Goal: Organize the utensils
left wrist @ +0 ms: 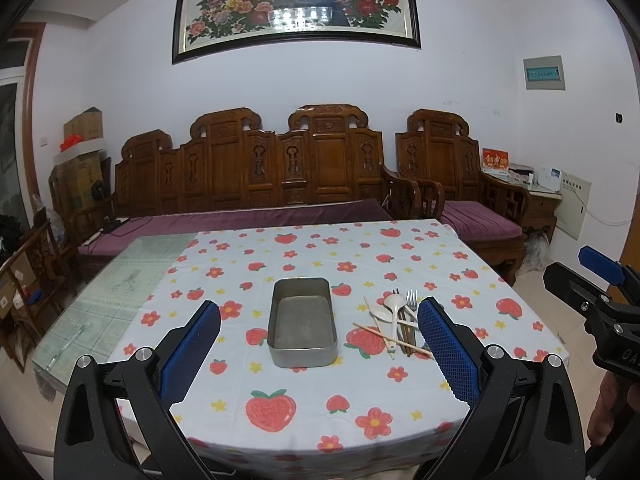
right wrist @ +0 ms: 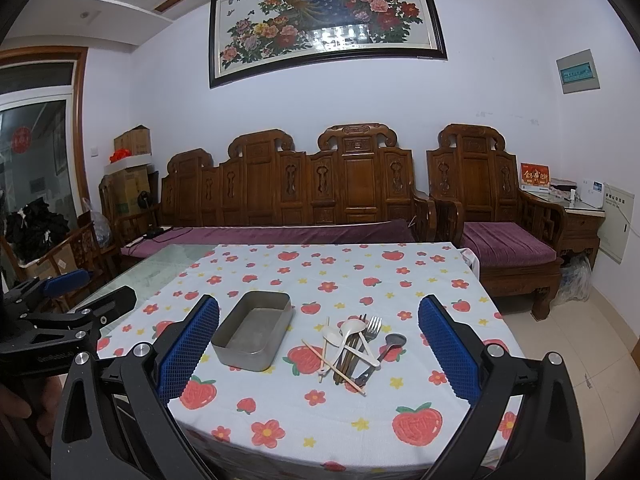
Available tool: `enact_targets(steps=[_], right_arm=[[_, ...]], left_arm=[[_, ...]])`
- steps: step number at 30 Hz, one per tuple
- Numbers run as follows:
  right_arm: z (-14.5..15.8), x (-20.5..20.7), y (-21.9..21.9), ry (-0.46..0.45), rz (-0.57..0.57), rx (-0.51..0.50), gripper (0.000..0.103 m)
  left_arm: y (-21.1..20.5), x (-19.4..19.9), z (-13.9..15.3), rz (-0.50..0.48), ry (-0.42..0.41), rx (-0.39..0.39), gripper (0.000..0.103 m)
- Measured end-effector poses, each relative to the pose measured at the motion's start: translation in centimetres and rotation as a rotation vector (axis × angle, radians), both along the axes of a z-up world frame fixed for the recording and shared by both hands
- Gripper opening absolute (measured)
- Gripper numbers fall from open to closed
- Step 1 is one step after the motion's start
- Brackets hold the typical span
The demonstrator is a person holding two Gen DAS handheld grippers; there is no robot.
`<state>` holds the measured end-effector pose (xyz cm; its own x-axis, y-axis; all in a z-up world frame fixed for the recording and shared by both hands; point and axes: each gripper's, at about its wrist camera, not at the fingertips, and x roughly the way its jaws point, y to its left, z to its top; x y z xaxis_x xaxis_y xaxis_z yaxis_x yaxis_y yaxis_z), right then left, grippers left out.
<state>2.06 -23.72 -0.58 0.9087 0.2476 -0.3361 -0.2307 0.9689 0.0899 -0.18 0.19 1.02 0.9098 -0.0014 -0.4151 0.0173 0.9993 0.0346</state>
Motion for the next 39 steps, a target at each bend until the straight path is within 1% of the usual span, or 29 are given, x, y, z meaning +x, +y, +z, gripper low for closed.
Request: enact_targets(steps=[17,18,19,28,29,30,34,35,39], right_arm=[[0.1,-0.1,0.0,-0.003,0.001,0.0,0.1],[0.1,-0.1,0.0,-0.003,0.001,-0.001,0.1],[0.2,-0.1,0.0,-0.003,0.001,0.0,0.1],[0.0,0.0,-0.1,0.0,0.001,0.0,0.1],[0.4,0.1,0.2,0.002,0.001,0.0,0.1],[0.5,0.3,0.3,0.005,0.0,0.0,0.1],[-0.1,0.4,0.3,0.014,0.003,0.0,0.1],[0.3,0.5,0.4,0.018,0.006,0.001,0.1],[-0.8,1.1,-0.2,0.032,0.015,0.0,0.1]], left_arm=[[-0.1,0.0,-0.1,0.0,-0.001,0.001,0.095],[-0.2,-0.2,0.6,-0.001,-0.001,0.001,0.095],[-0.2,-0.2,0.7,-0.001,-0.001,0.001,0.095],[-0.1,-0.1,0.7,0.001,0.001,0.002,0.095],[-0.2,-0.2,0.6,0.001,0.002,0.002,0.095],[-0.7,-0.2,-0.3,0.0,0.005,0.004,0.095],[-0.7,0.3,-0.8,0.0,0.023,0.002,0.095],[-0.6,0.6,-1.1,0.002,0.031,0.003,0.095],[-0.4,2.0,-2.3,-0.003,0.064,0.008,0.095]])
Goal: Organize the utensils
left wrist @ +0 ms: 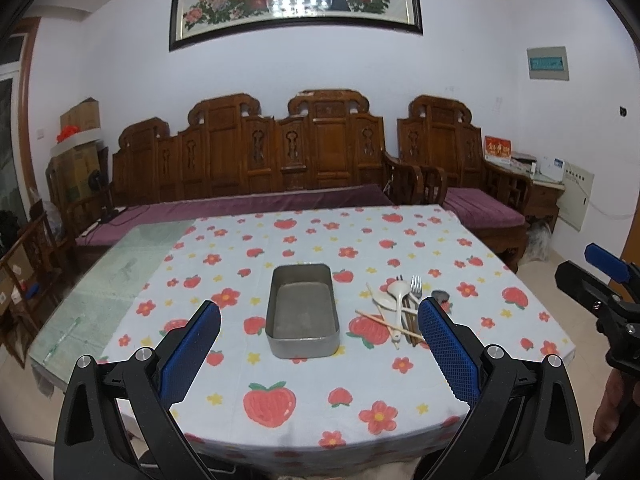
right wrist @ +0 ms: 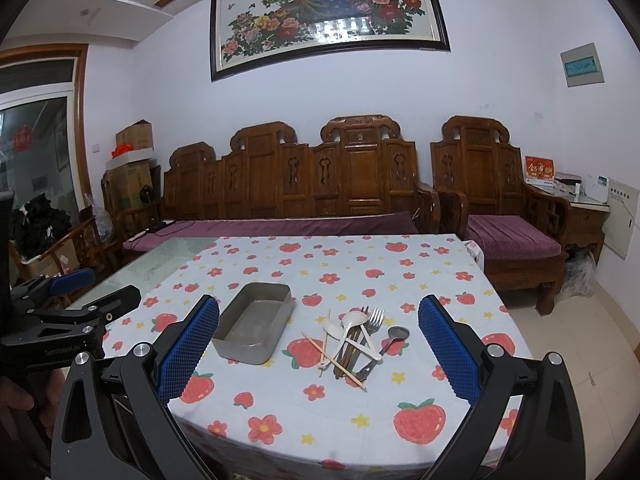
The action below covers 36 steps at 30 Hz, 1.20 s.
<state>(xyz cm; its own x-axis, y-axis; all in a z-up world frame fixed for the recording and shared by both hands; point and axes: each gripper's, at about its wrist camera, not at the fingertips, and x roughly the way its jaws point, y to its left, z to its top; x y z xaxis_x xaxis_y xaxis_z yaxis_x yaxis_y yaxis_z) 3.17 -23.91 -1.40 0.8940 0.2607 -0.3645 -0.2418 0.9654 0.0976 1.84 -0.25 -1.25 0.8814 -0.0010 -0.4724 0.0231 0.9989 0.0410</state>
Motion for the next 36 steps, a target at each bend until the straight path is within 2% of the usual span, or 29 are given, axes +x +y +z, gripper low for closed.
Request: enact_targets(steps=[6,15,20,22,24,28,36], right_arm=[[-2.4,2.5,-0.8,0.031,0.025,0.0,0.1],[-6.7,7.3,-2.1,0.11,0.038,-0.004,0.083],[-9.1,9.8,-2.3,0.15,0.036,-0.015,0.078],[-10.3,11.1,-2.2,0.175,0.037,-0.036,0.071],[-11.2,12.2,-2.1,0.192,0.045,-0.044,0.07],[-13.6,14.7,-1.4,0.245,0.094,-0.073,0.062],[-19.1,20.0,2.4,0.383,0.243,-0.158,0.045]], left_arm=[[0.0,2.5,-2.7,-0.016,0.058,0.006,0.095],[0.0,6.6,-6.7,-0.071,0.137,-0.011,0.095],[0.0,8.4,-8.3,-0.093,0.181,-0.015,0.095],[0.0,9.2,-9.1,-0.099,0.201,-0.016,0.095],[0.1,9.8,-9.8,-0.109,0.222,-0.021,0.095],[0.1,10.8,-11.3,-0.135,0.251,-0.046,0.095],[-0.2,13.0,-14.0,-0.159,0.32,-0.041,0.095]])
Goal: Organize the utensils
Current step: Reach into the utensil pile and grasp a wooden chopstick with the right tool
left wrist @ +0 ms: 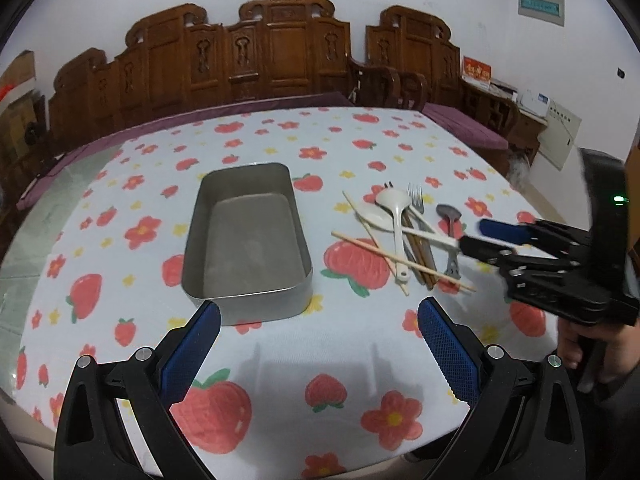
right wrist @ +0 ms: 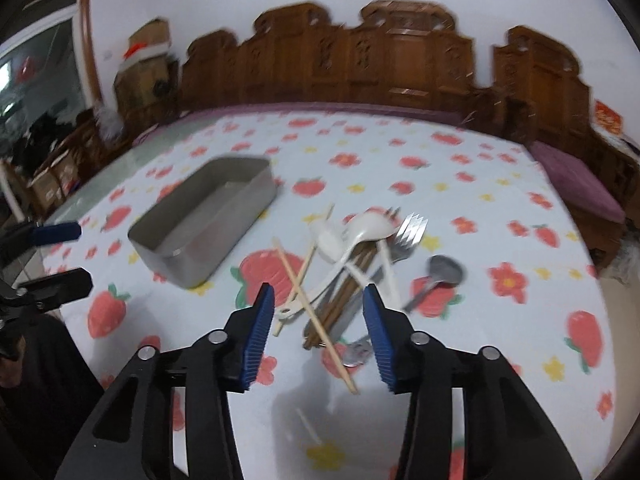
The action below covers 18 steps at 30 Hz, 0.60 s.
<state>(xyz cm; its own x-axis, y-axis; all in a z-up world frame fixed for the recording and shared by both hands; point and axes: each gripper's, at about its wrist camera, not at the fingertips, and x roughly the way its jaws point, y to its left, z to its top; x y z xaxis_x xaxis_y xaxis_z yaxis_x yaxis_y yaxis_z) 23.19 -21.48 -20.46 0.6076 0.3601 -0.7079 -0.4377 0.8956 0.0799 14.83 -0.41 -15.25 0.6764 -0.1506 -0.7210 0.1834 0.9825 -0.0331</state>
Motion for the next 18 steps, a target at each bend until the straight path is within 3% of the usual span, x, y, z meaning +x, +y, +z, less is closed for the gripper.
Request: enact_targets(steps=[9,18], right_arm=[[-4.4,3.3,1.5,0.115,0.086,-0.042,0.026],[-4.9,3.9,2.0,0.138,0.142,-0.077,0.014]], left_arm=[[-0.6,1.4,-1.6,-0.033,0.036,0.022,0.095],[-1.4,2.3,-2.4,-0.063,0.065,0.007,0.095]])
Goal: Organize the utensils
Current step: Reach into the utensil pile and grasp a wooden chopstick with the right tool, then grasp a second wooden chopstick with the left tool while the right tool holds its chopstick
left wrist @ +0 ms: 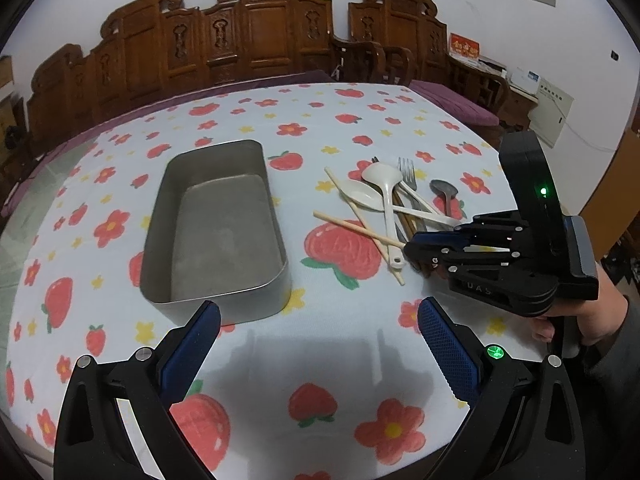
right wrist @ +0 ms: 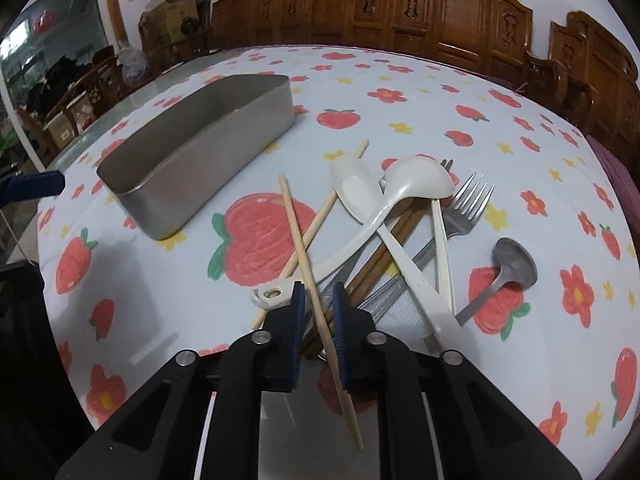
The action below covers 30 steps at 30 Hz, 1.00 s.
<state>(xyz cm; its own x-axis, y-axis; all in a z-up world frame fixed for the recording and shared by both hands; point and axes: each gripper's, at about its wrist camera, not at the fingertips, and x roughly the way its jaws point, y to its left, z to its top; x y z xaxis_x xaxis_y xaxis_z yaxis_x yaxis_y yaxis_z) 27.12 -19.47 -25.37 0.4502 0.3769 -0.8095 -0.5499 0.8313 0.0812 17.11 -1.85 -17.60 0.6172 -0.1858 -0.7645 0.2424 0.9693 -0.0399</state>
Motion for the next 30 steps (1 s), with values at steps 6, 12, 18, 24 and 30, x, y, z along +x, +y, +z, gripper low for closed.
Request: enact_targets(steps=[6,12,18,24,30], right_arm=[[0.2,-0.2,0.3,-0.003,0.023,-0.02,0.006],[2.3,-0.9,-2.1,-0.021,-0.027,0.102,0.006],[3.6,-0.8,-5.2,-0.055,-0.122,0.146,0.006],[3.6,0.1,-7.2,-0.068,-0.198,0.137,0.006],[2.8,1.1,-8.0,-0.065,-0.246,0.075,0.006]], left_arm=[[-0.6,0.5,-0.3,-0.003,0.006,0.004,0.095],[-1.2,0.9,-0.4,-0.006,0.005,-0.005,0.095],[-2.9,2.8,-0.5,-0.029,0.004,-0.021,0.084],[-4.8,5.8,-1.2,-0.042,0.031,-0.024,0.07],[-6.9,9.1,-3.0,-0.032,0.075,0.002,0.061]])
